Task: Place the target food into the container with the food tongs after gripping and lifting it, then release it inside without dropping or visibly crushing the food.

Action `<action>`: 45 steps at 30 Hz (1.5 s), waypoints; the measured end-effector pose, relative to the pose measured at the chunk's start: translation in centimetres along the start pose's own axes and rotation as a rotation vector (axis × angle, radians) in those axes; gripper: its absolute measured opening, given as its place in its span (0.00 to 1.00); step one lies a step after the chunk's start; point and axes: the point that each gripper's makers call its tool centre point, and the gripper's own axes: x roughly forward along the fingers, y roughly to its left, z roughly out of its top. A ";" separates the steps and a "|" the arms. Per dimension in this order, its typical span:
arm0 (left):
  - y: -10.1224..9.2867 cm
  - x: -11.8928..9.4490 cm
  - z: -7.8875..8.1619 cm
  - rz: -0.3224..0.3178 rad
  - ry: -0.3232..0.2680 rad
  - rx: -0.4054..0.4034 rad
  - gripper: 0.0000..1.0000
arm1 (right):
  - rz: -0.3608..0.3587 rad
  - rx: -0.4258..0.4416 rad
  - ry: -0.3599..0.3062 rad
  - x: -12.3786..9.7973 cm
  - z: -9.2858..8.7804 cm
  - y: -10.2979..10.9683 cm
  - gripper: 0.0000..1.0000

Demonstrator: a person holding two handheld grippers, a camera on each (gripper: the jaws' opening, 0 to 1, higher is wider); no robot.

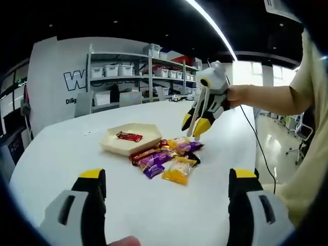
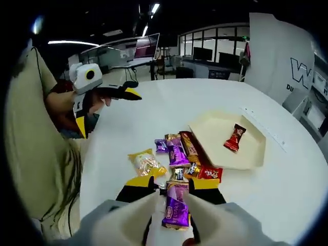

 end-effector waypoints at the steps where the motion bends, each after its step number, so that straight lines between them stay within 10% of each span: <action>1: 0.0 0.0 0.0 0.000 -0.001 -0.001 0.97 | 0.001 0.000 0.003 0.1 -0.2 0.0 0.22; 45: -0.5 0.2 -0.9 -0.014 0.009 -0.017 0.96 | 0.009 -0.007 0.052 2.0 -2.5 -0.8 0.23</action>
